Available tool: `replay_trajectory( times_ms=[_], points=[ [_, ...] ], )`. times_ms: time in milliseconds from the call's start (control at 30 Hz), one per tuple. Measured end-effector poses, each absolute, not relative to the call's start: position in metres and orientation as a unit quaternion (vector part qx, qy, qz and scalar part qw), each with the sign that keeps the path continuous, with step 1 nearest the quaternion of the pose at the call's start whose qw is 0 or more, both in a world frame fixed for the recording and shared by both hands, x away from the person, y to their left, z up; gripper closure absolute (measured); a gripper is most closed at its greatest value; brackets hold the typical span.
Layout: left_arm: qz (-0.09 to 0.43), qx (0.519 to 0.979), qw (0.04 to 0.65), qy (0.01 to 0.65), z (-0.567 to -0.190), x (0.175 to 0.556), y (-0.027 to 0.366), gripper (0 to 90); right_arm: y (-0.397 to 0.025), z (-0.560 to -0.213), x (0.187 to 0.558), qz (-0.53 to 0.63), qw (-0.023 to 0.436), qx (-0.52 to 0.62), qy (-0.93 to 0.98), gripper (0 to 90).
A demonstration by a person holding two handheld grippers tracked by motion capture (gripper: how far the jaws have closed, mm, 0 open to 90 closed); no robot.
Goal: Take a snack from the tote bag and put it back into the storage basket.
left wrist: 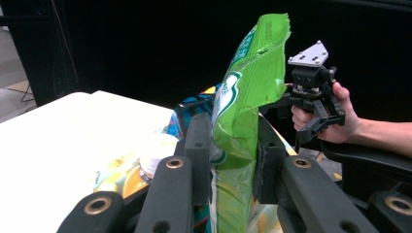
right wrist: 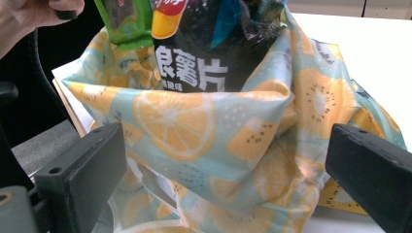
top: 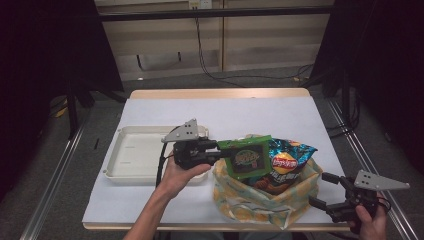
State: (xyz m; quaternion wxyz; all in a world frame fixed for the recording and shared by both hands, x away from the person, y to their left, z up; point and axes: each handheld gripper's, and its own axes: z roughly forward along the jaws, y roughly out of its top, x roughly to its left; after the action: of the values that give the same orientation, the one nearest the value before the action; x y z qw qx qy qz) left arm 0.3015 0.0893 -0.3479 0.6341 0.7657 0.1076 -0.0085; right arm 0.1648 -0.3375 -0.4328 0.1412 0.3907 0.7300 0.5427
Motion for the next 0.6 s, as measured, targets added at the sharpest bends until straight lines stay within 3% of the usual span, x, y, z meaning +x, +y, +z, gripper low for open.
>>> replay_trajectory(
  times_ms=[600],
  points=[
    [0.014,0.75,0.65,0.126,-0.321,0.308,0.13,73.9,-0.338,-0.434,0.166,0.54,0.143,0.393,0.731,2.0]
  ],
)
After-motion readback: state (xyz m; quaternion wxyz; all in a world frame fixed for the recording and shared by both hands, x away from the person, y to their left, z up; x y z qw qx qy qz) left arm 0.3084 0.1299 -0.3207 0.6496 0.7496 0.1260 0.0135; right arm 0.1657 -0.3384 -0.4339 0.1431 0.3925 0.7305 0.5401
